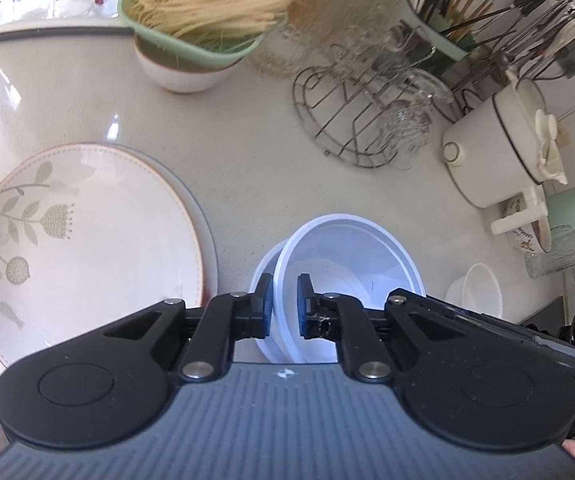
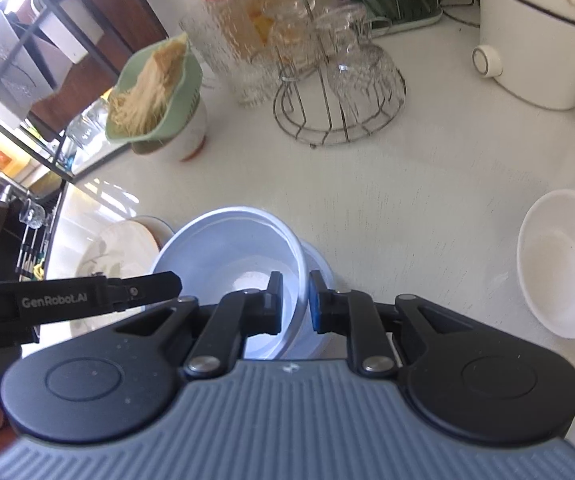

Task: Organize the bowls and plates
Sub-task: 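Open both grippers and lift them off the nested bowls, then move both grippers to the white ceramic bowl and close on its rim, then lift the white ceramic bowl with both grippers and carry it toward the bowl stack, then lower the white ceramic bowl into the nested plastic bowls with both grippers, then lift the nested bowl stack with both grippers and carry it toward the plate stack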

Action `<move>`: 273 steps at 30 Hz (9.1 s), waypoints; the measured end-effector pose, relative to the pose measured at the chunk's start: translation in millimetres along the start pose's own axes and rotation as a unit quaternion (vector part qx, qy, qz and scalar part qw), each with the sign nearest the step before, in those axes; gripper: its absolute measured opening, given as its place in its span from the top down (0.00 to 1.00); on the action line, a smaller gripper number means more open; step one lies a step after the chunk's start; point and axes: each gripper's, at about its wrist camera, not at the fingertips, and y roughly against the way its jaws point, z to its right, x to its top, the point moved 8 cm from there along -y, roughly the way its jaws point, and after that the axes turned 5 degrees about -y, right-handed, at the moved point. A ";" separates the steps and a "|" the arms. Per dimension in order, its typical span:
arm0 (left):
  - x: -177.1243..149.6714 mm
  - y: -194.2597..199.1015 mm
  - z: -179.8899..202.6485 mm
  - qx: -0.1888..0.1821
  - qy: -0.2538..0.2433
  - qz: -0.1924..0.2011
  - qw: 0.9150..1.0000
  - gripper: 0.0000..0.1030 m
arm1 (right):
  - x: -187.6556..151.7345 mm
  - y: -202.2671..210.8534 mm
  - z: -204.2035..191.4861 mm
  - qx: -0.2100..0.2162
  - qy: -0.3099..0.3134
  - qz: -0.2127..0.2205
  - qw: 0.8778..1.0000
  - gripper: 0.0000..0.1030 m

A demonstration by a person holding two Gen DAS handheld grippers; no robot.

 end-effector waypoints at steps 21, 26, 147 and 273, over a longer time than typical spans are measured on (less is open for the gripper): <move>17.7 33.9 18.7 0.011 -0.033 0.035 0.999 0.67 | 11.8 31.7 -2.3 0.008 0.010 0.033 0.999 0.59; 25.4 53.3 38.5 0.000 -0.059 0.060 0.996 0.67 | 20.2 54.7 -7.9 0.017 0.019 0.066 0.998 0.59; 18.7 -15.8 242.4 -0.097 -0.211 -0.003 0.973 0.87 | 26.0 146.9 157.1 -0.038 -0.148 0.177 0.972 0.87; -53.5 -87.2 37.0 -0.035 0.023 -0.097 0.994 0.77 | -19.2 -25.6 80.5 0.001 -0.058 -0.056 0.997 0.86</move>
